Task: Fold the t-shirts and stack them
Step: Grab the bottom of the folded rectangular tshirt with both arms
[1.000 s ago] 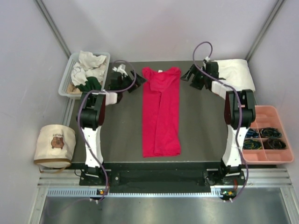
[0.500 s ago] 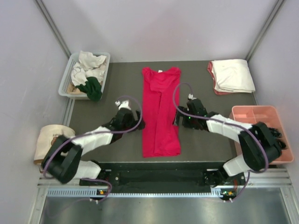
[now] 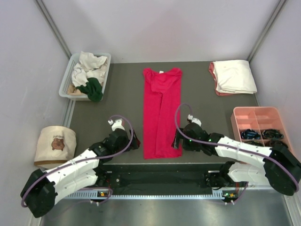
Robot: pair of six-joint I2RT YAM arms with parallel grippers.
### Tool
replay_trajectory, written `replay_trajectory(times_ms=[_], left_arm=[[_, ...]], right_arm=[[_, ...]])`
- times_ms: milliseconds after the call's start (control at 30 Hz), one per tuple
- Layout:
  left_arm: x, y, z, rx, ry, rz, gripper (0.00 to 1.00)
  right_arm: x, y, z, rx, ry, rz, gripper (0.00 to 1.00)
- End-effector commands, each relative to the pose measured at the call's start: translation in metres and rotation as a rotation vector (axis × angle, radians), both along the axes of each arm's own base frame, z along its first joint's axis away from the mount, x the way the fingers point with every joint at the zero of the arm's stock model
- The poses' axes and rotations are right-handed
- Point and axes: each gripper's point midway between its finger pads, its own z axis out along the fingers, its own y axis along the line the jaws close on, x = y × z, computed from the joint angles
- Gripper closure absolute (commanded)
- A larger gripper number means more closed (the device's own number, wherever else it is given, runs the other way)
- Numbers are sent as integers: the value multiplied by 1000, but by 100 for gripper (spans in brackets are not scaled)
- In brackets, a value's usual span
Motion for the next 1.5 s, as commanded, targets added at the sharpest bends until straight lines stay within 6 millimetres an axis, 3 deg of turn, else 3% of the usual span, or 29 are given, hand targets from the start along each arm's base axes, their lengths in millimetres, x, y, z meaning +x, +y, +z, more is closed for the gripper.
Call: replay_trajectory(times_ms=[0, 133, 300, 533, 800, 867, 1067, 1433, 1467], left_arm=[[-22, -3, -28, 10, 78, -6, 13], [-28, -16, -43, 8, 106, -28, 15], [-40, -40, -44, -5, 112, -103, 19], [-75, -43, -50, 19, 163, -144, 24], [-93, -41, -55, 57, 198, -196, 30], [-95, -39, -59, 75, 203, -198, 30], [-90, -39, -57, 76, 183, -185, 36], [-79, -39, -57, 108, 145, -146, 42], [-78, -39, -59, 114, 147, -145, 42]], right_arm=[[-31, -11, -26, -79, 92, -22, 3], [-33, 2, -30, -65, 99, -15, 8], [-37, 11, -31, -65, 105, 0, 11], [-43, 6, -34, -93, 116, 0, 13], [-56, -5, -35, -123, 131, -14, 16], [-59, -5, -36, -119, 131, -19, 18], [-62, -9, -43, -121, 137, -40, 42], [-58, -6, -48, -143, 132, -32, 51], [-58, -5, -48, -139, 131, -34, 57]])
